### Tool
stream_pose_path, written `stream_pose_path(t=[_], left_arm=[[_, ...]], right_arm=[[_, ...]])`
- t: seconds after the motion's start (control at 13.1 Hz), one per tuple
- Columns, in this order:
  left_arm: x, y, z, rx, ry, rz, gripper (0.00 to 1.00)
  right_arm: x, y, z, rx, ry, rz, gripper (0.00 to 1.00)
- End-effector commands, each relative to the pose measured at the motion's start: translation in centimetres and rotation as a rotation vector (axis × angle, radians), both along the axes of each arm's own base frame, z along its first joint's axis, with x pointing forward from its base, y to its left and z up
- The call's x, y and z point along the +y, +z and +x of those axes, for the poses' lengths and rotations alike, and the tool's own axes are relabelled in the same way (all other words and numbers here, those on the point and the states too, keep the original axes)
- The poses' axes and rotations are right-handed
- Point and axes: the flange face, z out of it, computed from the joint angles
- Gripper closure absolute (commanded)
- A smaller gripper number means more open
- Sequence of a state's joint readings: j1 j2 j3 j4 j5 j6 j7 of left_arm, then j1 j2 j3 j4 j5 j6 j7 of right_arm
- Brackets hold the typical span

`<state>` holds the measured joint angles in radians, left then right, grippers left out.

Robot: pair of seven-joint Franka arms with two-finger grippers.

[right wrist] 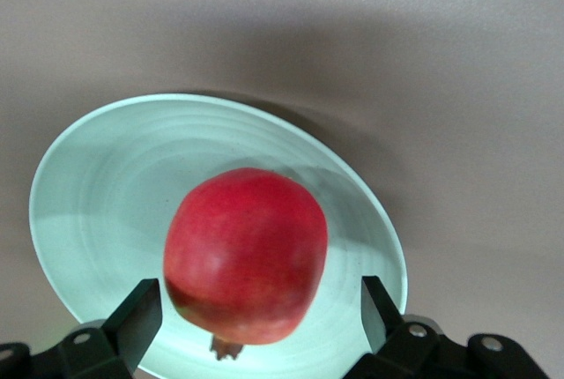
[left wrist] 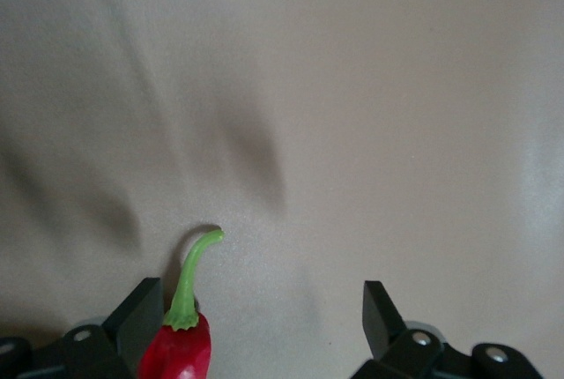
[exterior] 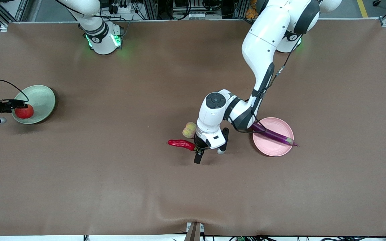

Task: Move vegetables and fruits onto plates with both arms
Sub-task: 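Reach the chili with the left gripper while the right gripper releases the apple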

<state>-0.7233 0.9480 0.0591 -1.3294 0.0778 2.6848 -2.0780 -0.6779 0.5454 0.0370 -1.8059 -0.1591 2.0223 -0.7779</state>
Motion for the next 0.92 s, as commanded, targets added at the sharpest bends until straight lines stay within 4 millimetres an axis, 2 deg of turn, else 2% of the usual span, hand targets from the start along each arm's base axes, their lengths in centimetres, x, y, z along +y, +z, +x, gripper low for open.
stream_pose_path(t=[0.0, 0.15, 0.46, 0.54, 0.61, 0.76, 0.84], left_arm=[[-1.7, -1.8, -0.9, -0.023, -0.005, -0.016, 0.0], [-1.8, -2.5, -1.2, -0.019, -0.009, -0.013, 0.0], [-2.2, -4.6, -2.1, 0.0, -0.021, 0.005, 0.0], [-2.1, -5.1, -2.2, 0.004, -0.021, 0.009, 0.11], [-2.2, -5.2, -2.3, 0.005, -0.023, 0.01, 0.37], [-2.2, -5.2, -2.3, 0.007, -0.023, 0.011, 0.98], [-2.4, -5.0, -2.5, 0.006, -0.026, 0.009, 1.0]], right_arm=[[-0.2, 0.3, 0.4, -0.02, 0.052, -0.007, 0.0], [0.5, 1.1, 1.6, -0.036, 0.058, -0.015, 0.0], [4.4, 6.7, 7.3, -0.035, 0.09, -0.039, 0.0], [5.9, 8.2, 8.7, -0.019, 0.071, -0.051, 0.0], [7.3, 9.5, 9.7, 0.001, 0.036, -0.066, 0.0], [10.5, 11.6, 11.2, 0.045, -0.025, -0.085, 0.0], [12.3, 12.5, 11.7, 0.075, -0.058, -0.075, 0.0]])
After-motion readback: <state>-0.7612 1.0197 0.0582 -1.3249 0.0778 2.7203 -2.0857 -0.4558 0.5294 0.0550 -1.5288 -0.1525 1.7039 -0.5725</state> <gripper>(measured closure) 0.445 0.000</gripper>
